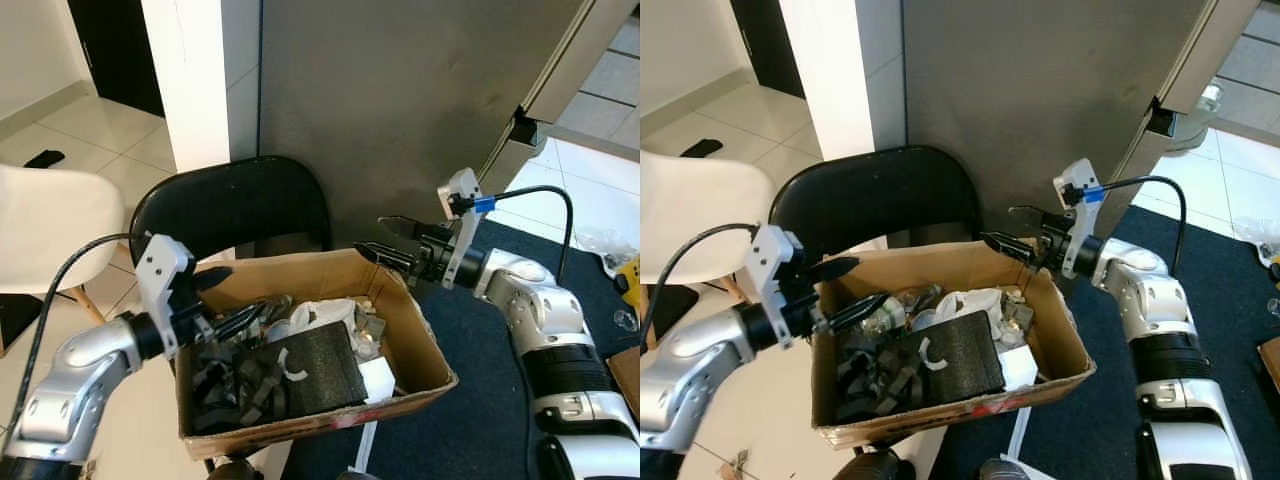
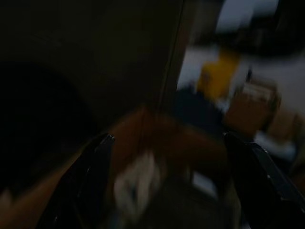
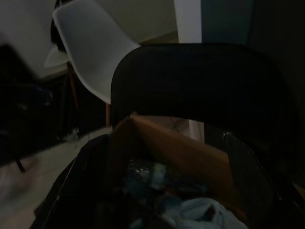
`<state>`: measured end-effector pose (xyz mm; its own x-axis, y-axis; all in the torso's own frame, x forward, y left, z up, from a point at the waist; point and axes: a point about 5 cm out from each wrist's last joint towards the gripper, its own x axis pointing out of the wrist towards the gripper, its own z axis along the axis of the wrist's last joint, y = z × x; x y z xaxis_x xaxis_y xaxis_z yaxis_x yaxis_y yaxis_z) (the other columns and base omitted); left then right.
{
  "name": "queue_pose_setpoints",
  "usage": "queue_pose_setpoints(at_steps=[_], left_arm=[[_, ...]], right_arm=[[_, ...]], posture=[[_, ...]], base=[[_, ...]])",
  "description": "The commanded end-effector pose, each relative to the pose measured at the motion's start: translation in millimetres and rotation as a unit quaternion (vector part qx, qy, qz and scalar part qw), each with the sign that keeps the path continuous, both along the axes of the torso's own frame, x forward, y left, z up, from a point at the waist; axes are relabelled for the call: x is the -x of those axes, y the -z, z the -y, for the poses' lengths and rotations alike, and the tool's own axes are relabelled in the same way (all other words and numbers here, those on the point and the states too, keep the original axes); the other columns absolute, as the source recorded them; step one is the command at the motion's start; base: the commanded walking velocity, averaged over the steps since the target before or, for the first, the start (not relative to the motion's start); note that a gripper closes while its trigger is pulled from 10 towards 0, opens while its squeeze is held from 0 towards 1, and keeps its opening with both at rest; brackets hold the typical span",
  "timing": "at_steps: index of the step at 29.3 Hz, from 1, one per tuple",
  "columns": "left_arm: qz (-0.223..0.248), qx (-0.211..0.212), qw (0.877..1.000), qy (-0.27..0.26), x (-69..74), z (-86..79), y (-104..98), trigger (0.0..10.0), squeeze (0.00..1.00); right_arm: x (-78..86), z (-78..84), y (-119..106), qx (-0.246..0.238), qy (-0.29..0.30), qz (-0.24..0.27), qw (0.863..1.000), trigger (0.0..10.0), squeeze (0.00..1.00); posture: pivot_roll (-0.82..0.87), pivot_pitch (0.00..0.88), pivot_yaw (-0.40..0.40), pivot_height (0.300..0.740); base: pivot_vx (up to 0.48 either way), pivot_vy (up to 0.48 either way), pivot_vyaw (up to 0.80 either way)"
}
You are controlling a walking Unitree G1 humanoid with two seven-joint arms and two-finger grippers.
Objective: Picking trash to rubbish bin
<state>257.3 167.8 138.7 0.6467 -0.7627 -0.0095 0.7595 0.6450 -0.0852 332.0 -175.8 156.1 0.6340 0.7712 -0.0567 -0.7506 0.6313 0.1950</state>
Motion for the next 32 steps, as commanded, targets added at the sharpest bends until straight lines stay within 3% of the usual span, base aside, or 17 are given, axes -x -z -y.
queue_pose_setpoints(at_steps=[1,3,5,12,32], left_arm=[[0.015,0.021,0.999,-0.02,-4.6,1.4,-2,10.0,0.0],[0.035,0.054,0.996,-0.059,-15.3,8.6,-8,10.0,0.0],[0.032,0.068,0.995,-0.068,-18.5,12.6,-8,10.0,0.0],[0.017,0.091,0.994,-0.057,-20.0,35.3,0,10.0,0.0],[0.014,0.091,0.994,-0.065,-23.4,34.5,4,10.0,0.0]], right_arm=[[-2.1,3.9,-2,-0.015,0.022,0.001,1.0,10.0,0.0],[-2.1,-5.0,-5,-0.055,0.023,0.003,0.998,10.0,0.0],[-1.3,-8.9,-6,-0.064,0.02,0.005,0.998,10.0,0.0],[-2.5,-14.0,-12,-0.094,0.031,0.016,0.995,10.0,0.0],[-3.6,-2.8,-24,-0.071,0.044,0.042,0.996,10.0,0.0]], posture=[[0.02,0.0,-0.067,0.74],[0.02,0.0,-0.067,0.74],[0.02,0.0,-0.067,0.74],[0.02,0.0,-0.06,0.74],[0.03,0.0,-0.061,0.74]], base=[[0.0,0.0,0.0],[0.0,0.0,0.0],[0.0,0.0,0.0],[-0.252,0.0,0.0],[-0.326,0.0,0.0]])
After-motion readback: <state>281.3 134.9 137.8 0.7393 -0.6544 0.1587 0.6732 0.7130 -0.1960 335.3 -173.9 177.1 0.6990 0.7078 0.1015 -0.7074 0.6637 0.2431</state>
